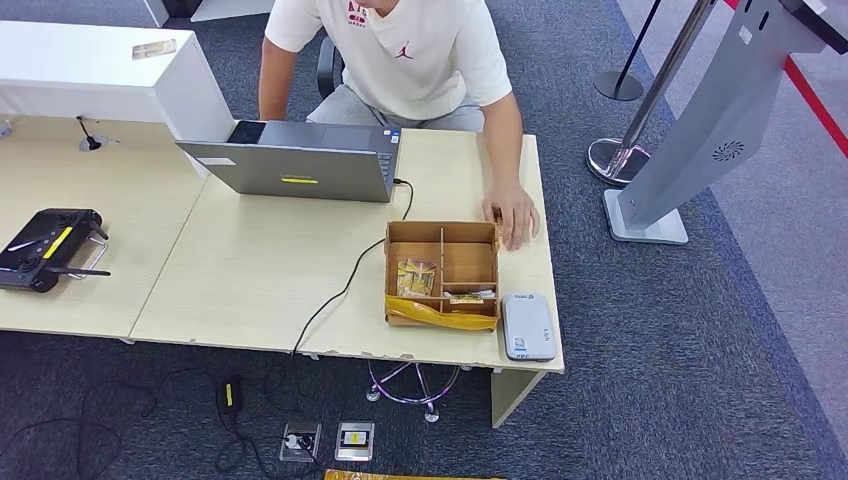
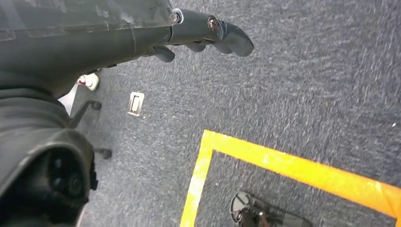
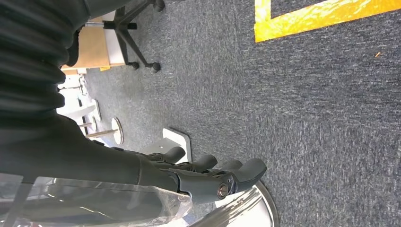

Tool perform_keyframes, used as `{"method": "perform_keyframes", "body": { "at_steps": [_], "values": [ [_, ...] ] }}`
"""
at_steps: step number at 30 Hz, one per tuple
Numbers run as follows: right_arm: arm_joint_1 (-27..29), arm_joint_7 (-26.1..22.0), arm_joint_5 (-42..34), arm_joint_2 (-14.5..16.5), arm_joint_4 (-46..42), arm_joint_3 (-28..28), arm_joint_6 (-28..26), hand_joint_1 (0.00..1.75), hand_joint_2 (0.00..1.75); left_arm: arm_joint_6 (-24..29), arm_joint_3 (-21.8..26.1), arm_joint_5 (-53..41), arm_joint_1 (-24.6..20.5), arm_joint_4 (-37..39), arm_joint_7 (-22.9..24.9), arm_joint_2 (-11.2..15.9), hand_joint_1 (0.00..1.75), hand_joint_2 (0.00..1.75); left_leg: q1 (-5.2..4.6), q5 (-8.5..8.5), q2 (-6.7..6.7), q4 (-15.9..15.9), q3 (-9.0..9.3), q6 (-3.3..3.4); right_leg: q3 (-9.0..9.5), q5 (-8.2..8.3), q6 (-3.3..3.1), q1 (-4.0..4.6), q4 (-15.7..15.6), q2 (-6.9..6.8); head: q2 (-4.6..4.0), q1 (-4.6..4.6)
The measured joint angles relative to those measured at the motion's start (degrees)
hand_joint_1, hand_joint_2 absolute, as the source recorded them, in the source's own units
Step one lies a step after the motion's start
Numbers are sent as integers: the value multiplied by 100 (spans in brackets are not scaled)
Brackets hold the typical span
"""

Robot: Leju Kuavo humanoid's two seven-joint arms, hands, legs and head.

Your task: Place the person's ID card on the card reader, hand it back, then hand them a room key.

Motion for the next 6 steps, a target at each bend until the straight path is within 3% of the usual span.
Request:
{"method": "perform_keyframes", "body": {
  "at_steps": [6],
  "values": [
    [0, -3, 25, 0, 0, 0, 17, 0, 175, -144, -3, -9, 0, 0, 78, 0, 0, 0, 0, 0, 0, 0, 0, 0, 0, 0, 0, 0, 0, 0, 0, 0]
  ]
}}
